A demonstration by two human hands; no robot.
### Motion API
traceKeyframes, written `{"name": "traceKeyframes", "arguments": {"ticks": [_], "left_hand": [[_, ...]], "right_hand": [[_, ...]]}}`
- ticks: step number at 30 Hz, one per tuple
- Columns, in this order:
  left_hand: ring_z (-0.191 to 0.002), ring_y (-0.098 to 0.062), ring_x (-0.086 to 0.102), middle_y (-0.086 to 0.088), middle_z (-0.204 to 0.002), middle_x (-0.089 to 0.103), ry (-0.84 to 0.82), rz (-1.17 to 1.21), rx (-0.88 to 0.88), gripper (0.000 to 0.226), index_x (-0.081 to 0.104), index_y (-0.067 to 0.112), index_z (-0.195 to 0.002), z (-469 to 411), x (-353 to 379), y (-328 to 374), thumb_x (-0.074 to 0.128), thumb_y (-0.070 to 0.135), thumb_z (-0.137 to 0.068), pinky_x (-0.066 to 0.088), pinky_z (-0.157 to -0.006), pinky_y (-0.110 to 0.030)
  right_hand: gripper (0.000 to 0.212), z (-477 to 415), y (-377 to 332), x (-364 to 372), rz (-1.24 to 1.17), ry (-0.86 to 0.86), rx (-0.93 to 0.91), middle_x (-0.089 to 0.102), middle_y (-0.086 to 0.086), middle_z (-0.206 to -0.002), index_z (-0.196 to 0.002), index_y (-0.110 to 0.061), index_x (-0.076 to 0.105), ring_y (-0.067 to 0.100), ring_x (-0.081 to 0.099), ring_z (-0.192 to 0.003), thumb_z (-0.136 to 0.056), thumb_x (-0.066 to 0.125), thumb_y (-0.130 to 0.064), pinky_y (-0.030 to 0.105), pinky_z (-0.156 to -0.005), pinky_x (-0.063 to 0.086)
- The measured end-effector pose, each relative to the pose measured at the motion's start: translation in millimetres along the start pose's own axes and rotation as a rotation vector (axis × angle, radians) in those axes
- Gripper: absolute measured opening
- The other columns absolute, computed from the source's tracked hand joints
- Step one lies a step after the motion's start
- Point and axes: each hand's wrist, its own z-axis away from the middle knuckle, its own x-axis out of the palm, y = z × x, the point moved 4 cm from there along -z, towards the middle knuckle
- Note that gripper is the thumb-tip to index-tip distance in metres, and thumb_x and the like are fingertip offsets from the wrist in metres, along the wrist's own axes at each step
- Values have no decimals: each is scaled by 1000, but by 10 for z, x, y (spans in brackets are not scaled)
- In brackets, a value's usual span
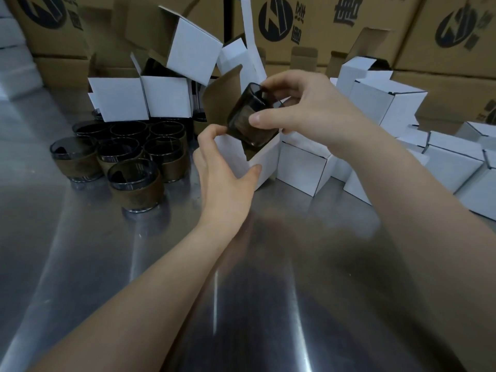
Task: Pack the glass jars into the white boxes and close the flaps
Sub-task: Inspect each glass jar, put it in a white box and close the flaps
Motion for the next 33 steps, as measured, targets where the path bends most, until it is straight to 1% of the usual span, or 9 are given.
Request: {"name": "traceKeyframes", "arguments": {"ticks": [2, 5, 9, 12, 17, 20, 24, 30, 33], "left_hand": [[-119, -7, 39, 3, -130, 36, 4, -22, 2, 69, 29, 37, -121, 9, 8, 2, 79, 16, -78, 32, -84, -8], [-103, 2, 32, 5, -128, 32, 7, -108, 28, 69, 30, 36, -125, 32, 11, 34, 80, 23, -77, 31, -82, -6], [-119, -16, 43, 0, -133, 37, 19, -196, 21, 70, 30, 34, -126, 50, -9, 67, 79, 29, -76, 42, -103, -44], [-123, -21, 44, -1, -133, 40, 20, -228, 36, 69, 30, 35, -125, 60, -14, 104, 78, 31, -77, 40, -103, -51], [-121, -20, 44, 1, -133, 40, 0, -197, 49, 67, 27, 44, -123, 91, -19, 138, 74, 31, -77, 39, -103, -53], [-122, -22, 44, 1, -133, 39, -1, -216, 63, 70, 25, 48, -123, 93, -11, 162, 74, 29, -77, 41, -101, -54], [-124, -20, 44, 2, -134, 39, 6, -247, 70, 71, 30, 41, -132, 78, -1, 131, 73, 29, -77, 37, -105, -52], [-128, -19, 41, 2, -138, 38, 2, -236, 43, 73, 33, 39, -136, 63, 12, 87, 73, 21, -78, 30, -110, -50], [-128, -18, 39, 3, -140, 36, -3, -204, 32, 74, 33, 39, -138, 63, 14, 82, 71, 19, -78, 33, -109, -52]], "right_hand": [[62, -3, -24, 5, 69, 18, -18, 61, -7, -121, -129, -22, 57, 10, 58, -102, -74, 81, -38, 30, -89, 51], [63, -22, -73, 32, 222, 19, -92, 58, -9, -117, -130, -23, 57, 4, 55, -91, -73, 80, -37, 18, -75, 45], [59, -55, -127, 50, 381, -46, -190, 53, -11, -108, -127, -25, 59, -4, 46, -81, -73, 80, -36, 11, -65, 36], [50, -110, -159, 9, 387, -162, -195, 48, -22, -93, -120, -30, 61, -11, 49, -83, -74, 81, -33, 1, -63, 38], [50, -202, -118, 67, 540, -362, -131, 56, -18, -96, -116, -31, 62, 2, 55, -89, -71, 83, -34, 18, -68, 44], [40, -234, -66, 168, 606, -342, -98, 63, -5, -92, -104, -19, 68, 13, 59, -82, -68, 81, -33, 27, -66, 49], [29, -241, -2, 314, 670, -286, -34, 55, 3, -78, -90, -6, 66, 17, 52, -68, -70, 79, -21, 26, -54, 41], [34, -249, 37, 440, 706, -351, 60, 58, 10, -90, -106, -3, 65, 22, 57, -80, -79, 75, -21, 31, -65, 48], [36, -237, 60, 437, 639, -368, 63, 66, 13, -106, -113, -5, 65, 26, 64, -95, -81, 73, -20, 37, -80, 54]]}}
